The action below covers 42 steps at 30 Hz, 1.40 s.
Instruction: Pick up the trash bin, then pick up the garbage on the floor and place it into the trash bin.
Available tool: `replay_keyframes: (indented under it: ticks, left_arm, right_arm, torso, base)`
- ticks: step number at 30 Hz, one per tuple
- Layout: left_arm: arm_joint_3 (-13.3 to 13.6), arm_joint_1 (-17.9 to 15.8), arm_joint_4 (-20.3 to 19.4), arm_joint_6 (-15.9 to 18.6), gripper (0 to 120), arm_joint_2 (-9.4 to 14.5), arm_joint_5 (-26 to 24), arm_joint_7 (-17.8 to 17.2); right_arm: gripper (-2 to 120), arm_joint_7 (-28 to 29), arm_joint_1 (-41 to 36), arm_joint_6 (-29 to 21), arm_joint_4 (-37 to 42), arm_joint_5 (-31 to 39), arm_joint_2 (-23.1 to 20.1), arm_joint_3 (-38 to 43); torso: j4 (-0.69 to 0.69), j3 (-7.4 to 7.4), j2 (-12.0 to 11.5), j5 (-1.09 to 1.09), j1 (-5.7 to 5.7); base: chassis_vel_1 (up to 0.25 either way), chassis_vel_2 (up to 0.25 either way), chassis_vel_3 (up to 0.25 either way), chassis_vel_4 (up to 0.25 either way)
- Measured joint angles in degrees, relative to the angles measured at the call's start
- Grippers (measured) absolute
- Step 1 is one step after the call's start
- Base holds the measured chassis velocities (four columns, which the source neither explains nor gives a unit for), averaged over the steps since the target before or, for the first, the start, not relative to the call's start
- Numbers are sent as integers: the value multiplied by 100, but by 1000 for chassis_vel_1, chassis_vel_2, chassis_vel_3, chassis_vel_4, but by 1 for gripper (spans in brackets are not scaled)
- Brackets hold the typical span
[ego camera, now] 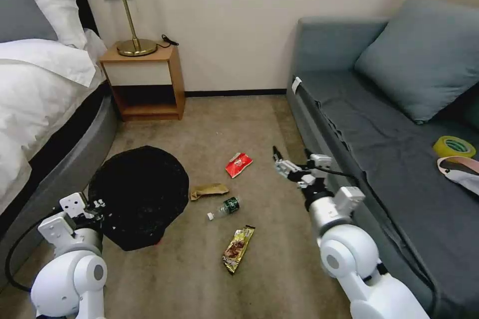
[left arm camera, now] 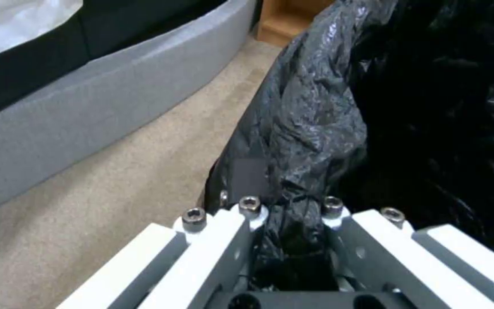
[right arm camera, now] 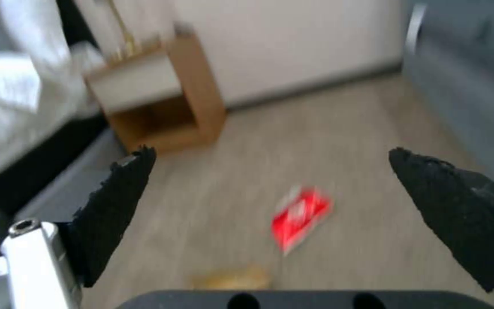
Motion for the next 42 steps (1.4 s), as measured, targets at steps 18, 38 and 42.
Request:
replay_keyframes:
  ticks: [18,38,42]
  left_arm:
    - [-58,72,-219,-31,3,112,-14,7]
    - [-71,73,-345,-87,3,66,4,39]
    - [-97,104,-348,-89,3,56,28,39]
  right_arm:
    - [100,1660,1135,-1024,-1116,2056,-313,-1718]
    - [100,2173,1585,-1231,-2801,2679,491,-2870]
    - [100,2055,1507,-1120,-3128,2580,625,-2974]
  torso:
    - [0,0,0,0,0]
    - [0,0,0,-1,0]
    - [-1,0,0,0,0]
  base:
    - [0,0,0,0]
    - [0,0,0,0]
    - [0,0,0,0]
